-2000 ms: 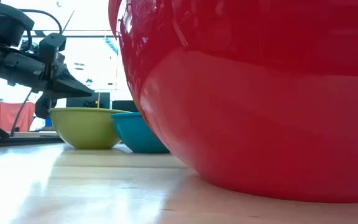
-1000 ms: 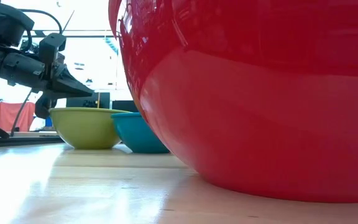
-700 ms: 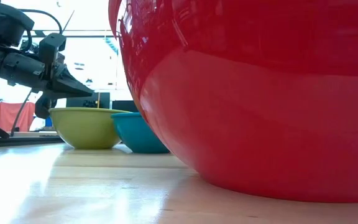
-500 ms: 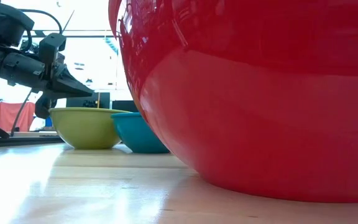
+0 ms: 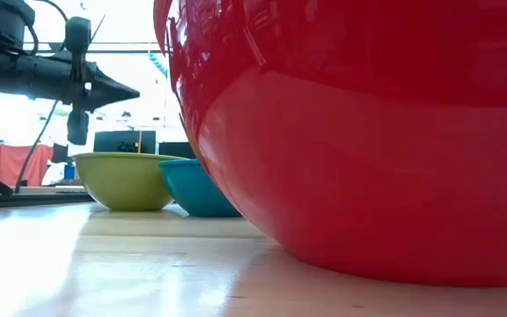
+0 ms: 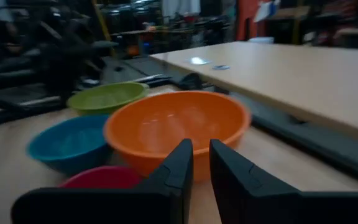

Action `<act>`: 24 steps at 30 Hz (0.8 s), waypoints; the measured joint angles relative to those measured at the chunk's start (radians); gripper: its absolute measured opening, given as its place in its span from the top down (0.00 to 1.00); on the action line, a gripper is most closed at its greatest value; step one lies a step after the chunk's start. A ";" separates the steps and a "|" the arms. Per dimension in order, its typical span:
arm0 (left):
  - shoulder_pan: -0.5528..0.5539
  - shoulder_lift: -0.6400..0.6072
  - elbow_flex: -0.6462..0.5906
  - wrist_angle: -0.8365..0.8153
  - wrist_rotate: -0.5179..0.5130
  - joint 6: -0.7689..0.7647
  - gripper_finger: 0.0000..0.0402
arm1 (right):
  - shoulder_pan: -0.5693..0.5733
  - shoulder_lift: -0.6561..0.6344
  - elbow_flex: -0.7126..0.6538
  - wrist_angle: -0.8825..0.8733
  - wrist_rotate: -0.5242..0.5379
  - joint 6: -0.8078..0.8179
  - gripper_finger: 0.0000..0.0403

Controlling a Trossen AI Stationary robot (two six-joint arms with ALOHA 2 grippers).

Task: Nest bowls inside each other
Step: Stack the orange bowl on top of the large red bowl

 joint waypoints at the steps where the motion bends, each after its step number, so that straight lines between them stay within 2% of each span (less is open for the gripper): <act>1: 0.000 0.001 0.000 0.021 0.000 0.000 0.99 | 0.000 0.000 0.000 0.004 0.019 -0.003 0.85; 8: 0.000 0.000 0.000 0.128 -0.008 0.005 0.99 | 0.000 0.000 0.000 0.053 0.041 -0.001 0.85; 12: 0.000 0.000 0.000 0.206 -0.051 0.005 0.99 | 0.000 0.001 0.000 0.243 0.031 0.129 0.84; 14: -0.001 0.000 0.000 0.250 -0.042 0.006 0.99 | 0.000 0.004 0.000 0.353 0.081 0.152 0.84; 17: -0.010 0.000 0.000 0.318 0.054 0.017 0.99 | 0.000 0.005 0.000 0.459 0.230 0.237 0.84; 20: -0.034 0.000 0.000 0.375 0.165 0.023 0.99 | 0.000 0.005 0.000 0.501 0.339 0.431 0.84; 24: -0.065 0.000 0.000 0.404 0.186 0.027 0.99 | 0.000 0.010 0.000 0.490 0.312 0.564 0.84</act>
